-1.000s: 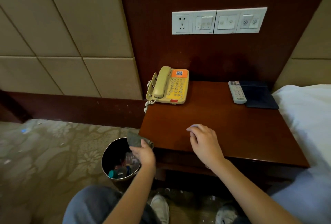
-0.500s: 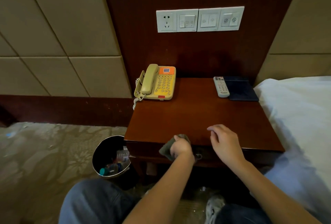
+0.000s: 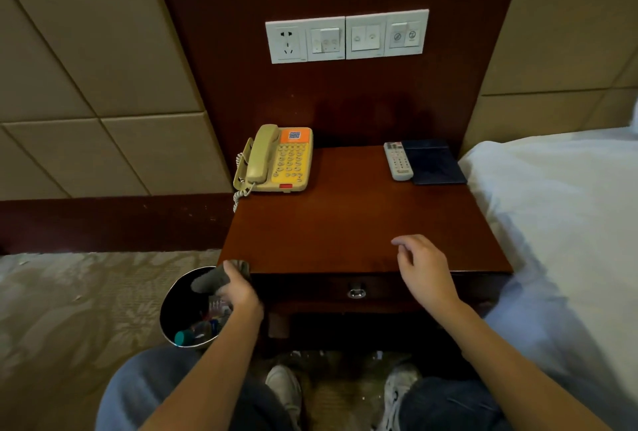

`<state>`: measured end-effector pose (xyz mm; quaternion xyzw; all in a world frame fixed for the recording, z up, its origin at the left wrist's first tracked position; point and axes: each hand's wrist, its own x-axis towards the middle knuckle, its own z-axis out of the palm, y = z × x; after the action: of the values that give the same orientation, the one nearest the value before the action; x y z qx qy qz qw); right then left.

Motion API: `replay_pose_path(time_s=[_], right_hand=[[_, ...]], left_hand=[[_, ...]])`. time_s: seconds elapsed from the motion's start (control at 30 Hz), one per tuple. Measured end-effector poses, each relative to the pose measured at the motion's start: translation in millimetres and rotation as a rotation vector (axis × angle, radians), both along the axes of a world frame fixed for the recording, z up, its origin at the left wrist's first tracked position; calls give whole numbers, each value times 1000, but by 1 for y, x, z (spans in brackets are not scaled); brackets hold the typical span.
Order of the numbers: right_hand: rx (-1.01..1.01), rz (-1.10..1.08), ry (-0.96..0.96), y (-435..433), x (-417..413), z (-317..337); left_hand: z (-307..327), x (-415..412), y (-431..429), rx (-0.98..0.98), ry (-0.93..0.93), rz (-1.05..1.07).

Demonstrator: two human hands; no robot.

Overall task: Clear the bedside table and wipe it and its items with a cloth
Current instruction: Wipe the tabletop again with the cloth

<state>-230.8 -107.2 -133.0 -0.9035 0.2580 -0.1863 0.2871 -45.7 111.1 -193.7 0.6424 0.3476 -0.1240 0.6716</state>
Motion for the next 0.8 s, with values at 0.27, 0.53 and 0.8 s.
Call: replay_pose_path(time_s=[0.27,0.53,0.8], right_hand=[[31,-58,-22,-17,-23,0],[44,-52,12,-13,-37,-14],[-5,-30,27,-18,-28,-24]], left_hand=[[-4,-80,-107,-225,161,-233],[5,-85,-113,-245,42,-287],[2,4,-15,266,-168,3]])
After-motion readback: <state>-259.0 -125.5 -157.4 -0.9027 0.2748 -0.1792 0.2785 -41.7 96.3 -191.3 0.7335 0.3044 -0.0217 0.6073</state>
